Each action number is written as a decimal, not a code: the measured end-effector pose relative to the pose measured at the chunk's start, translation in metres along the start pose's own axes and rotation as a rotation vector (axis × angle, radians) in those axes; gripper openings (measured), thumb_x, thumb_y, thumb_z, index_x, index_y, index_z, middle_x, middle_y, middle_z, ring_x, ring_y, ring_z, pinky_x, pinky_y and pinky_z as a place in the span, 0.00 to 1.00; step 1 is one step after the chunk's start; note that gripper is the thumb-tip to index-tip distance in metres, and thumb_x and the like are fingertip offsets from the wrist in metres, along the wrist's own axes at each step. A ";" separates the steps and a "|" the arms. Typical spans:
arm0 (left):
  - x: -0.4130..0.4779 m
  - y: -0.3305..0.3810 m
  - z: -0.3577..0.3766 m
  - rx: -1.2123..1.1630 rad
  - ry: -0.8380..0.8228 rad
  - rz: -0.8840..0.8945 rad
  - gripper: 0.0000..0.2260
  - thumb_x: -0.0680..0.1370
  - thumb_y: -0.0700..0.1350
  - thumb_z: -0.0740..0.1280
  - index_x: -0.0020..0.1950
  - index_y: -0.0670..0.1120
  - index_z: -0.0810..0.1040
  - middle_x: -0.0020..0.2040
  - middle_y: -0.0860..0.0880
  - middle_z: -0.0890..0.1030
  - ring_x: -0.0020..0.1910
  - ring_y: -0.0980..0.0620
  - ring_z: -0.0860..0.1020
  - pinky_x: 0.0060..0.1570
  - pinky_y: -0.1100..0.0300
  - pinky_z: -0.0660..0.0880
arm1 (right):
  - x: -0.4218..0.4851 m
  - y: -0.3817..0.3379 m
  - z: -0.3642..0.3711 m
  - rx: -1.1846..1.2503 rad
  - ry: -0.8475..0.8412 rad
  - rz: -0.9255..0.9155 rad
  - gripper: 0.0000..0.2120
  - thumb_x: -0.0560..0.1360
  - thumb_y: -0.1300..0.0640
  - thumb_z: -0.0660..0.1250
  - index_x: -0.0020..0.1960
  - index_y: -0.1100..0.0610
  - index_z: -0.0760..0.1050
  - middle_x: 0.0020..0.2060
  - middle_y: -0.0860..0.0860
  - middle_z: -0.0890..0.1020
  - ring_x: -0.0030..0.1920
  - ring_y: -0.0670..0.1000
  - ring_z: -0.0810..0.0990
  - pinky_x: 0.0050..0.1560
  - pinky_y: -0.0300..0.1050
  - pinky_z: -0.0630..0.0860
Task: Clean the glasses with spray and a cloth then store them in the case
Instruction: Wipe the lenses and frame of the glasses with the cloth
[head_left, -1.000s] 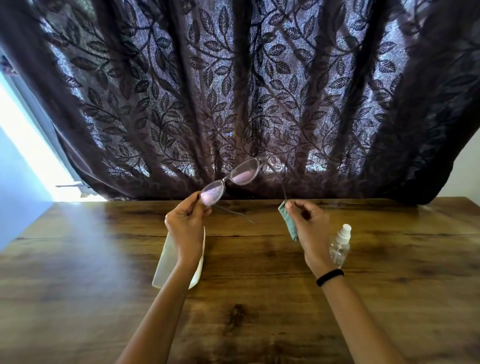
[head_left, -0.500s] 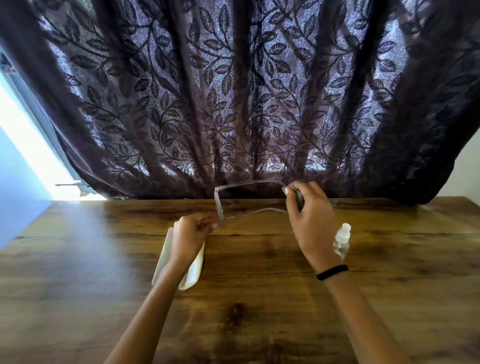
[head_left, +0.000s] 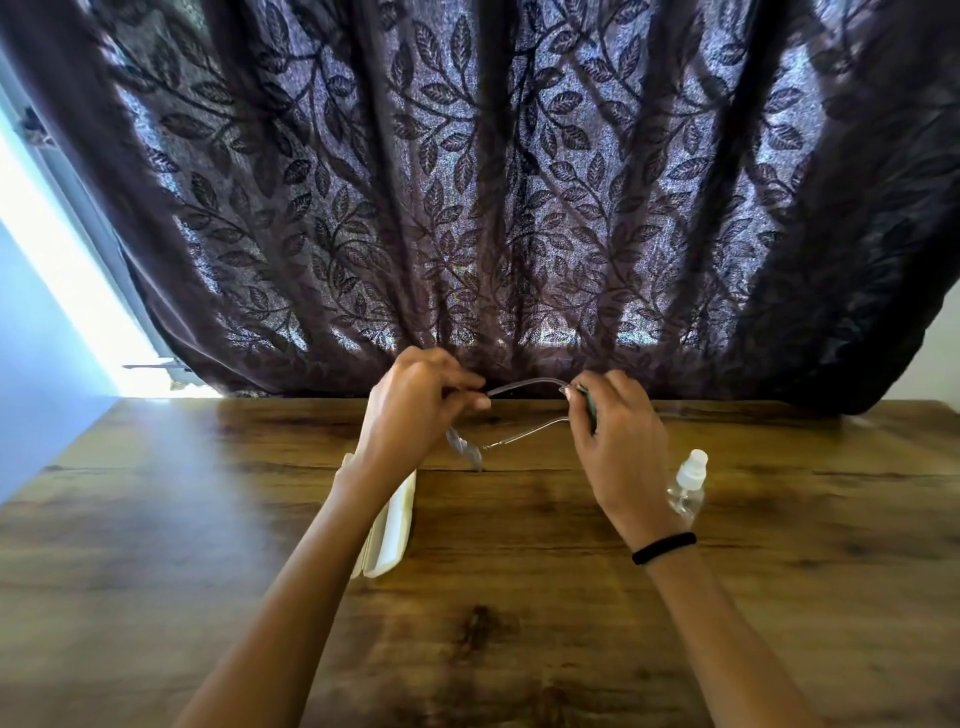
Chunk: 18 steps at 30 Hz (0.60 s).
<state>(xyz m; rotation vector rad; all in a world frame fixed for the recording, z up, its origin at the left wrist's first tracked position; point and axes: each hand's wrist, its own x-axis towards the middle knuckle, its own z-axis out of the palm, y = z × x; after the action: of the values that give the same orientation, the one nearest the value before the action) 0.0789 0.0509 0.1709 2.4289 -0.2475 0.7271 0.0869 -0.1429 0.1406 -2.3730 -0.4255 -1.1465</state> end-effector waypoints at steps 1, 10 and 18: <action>-0.001 0.000 0.002 0.031 -0.041 -0.017 0.10 0.68 0.50 0.74 0.47 0.50 0.84 0.42 0.57 0.78 0.48 0.56 0.72 0.44 0.59 0.71 | 0.000 0.001 0.000 -0.011 0.006 -0.005 0.03 0.73 0.62 0.68 0.46 0.62 0.77 0.38 0.54 0.79 0.38 0.52 0.77 0.32 0.38 0.69; -0.009 0.003 0.008 0.094 -0.109 -0.006 0.07 0.70 0.43 0.72 0.48 0.47 0.84 0.43 0.49 0.81 0.44 0.49 0.79 0.42 0.55 0.74 | -0.003 -0.002 -0.004 -0.026 0.035 -0.034 0.05 0.73 0.61 0.69 0.48 0.62 0.79 0.38 0.54 0.79 0.38 0.53 0.77 0.31 0.41 0.73; -0.013 -0.012 0.014 -0.118 0.141 -0.105 0.06 0.65 0.37 0.76 0.40 0.39 0.84 0.38 0.45 0.83 0.34 0.53 0.78 0.37 0.71 0.70 | -0.003 -0.006 -0.004 0.488 0.202 0.165 0.16 0.69 0.61 0.73 0.56 0.62 0.78 0.42 0.50 0.80 0.41 0.44 0.78 0.43 0.31 0.75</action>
<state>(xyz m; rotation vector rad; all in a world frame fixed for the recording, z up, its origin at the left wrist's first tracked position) 0.0782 0.0526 0.1489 2.2493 -0.1031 0.8098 0.0800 -0.1405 0.1423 -1.8174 -0.3799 -1.0515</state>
